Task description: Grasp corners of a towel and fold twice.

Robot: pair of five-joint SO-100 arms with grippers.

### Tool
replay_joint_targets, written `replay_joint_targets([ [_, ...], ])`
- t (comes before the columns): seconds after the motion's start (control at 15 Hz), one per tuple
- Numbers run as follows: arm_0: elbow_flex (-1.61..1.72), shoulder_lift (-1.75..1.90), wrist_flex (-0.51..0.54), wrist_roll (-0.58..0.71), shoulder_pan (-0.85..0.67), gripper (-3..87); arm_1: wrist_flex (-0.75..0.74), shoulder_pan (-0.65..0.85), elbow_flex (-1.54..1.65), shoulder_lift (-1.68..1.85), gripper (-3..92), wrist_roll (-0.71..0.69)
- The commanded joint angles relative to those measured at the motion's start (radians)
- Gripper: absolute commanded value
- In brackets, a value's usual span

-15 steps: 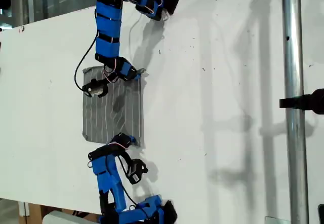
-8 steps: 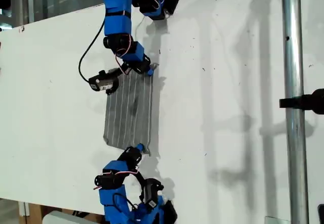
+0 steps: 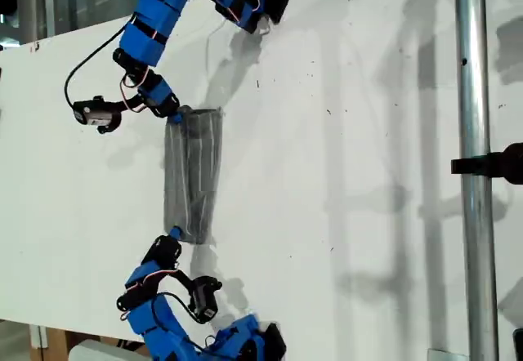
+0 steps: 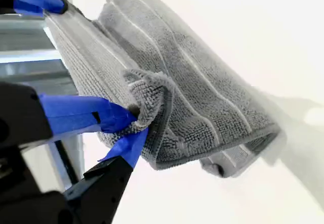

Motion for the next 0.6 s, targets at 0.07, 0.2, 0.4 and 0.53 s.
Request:
replay_joint_targets([
  [0.07,-0.224,-0.118,-0.043,0.114,-0.118,-2.9,-0.002,0.158,-0.216,-0.023,-0.2,-0.095],
  [0.2,-0.310,-0.141,-0.044,0.126,-0.149,-2.9,0.017,0.179,-0.285,0.002,-0.2,-0.115],
  [0.4,-0.230,-0.141,-0.048,0.100,-0.163,-2.9,0.008,0.130,-0.178,0.038,-0.2,-0.084],
  [0.53,-0.104,-0.146,-0.077,0.051,-0.152,-2.9,-0.032,0.064,-0.052,-0.003,-0.2,-0.032],
])
